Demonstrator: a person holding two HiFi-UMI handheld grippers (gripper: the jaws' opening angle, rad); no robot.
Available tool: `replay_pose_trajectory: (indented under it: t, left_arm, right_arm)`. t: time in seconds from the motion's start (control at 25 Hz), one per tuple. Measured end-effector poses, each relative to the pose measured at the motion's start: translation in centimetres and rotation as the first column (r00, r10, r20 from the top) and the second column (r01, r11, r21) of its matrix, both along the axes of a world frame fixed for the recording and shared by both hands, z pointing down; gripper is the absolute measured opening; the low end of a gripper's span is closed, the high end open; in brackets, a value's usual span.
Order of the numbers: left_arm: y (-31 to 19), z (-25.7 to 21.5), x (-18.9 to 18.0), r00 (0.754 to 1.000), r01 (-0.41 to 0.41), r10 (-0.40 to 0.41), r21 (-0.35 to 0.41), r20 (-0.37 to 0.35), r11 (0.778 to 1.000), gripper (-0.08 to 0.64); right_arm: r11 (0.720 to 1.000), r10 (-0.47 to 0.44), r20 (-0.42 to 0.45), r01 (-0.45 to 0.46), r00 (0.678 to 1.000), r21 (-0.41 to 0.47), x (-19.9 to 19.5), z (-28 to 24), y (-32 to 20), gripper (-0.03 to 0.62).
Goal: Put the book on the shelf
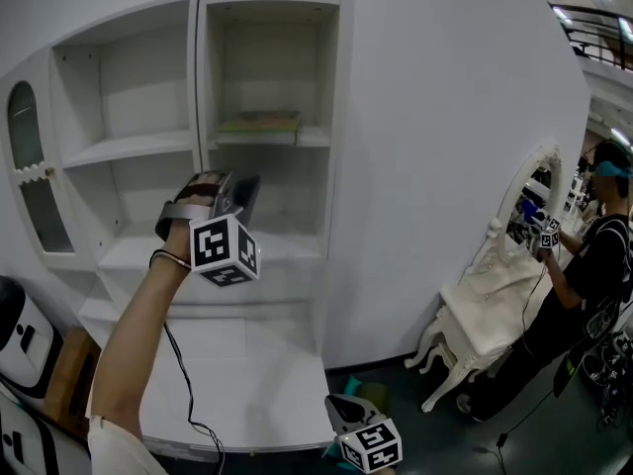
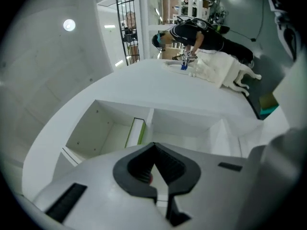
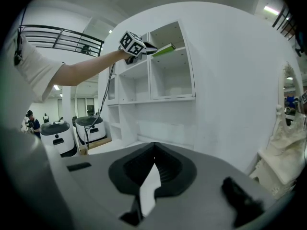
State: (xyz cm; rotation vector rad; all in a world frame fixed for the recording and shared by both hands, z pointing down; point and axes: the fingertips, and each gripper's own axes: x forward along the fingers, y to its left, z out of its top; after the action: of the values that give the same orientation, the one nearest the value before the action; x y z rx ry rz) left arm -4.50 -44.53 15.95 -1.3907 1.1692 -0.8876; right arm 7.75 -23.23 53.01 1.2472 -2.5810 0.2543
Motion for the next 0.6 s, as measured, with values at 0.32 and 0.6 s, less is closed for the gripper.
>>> replay_pose_trajectory:
  t: [0.32, 0.6]
  left_arm:
    - [2.6, 6.6, -0.3, 0.943, -0.147, 0.082, -0.182, -0.321, 0.972, 0.009]
    - [6.1, 14.8, -0.4, 0.839, -0.287, 0.080, -0.312, -0.538, 0.906, 0.009]
  right_arm:
    - [1.000, -0.021, -0.002, 0.021, 1.000, 0.008, -0.4, -0.2, 0.0, 0.013]
    - [0.998, -0.065, 0.013, 0.065, 0.998, 0.017, -1.7, -0.3, -0.1, 0.012]
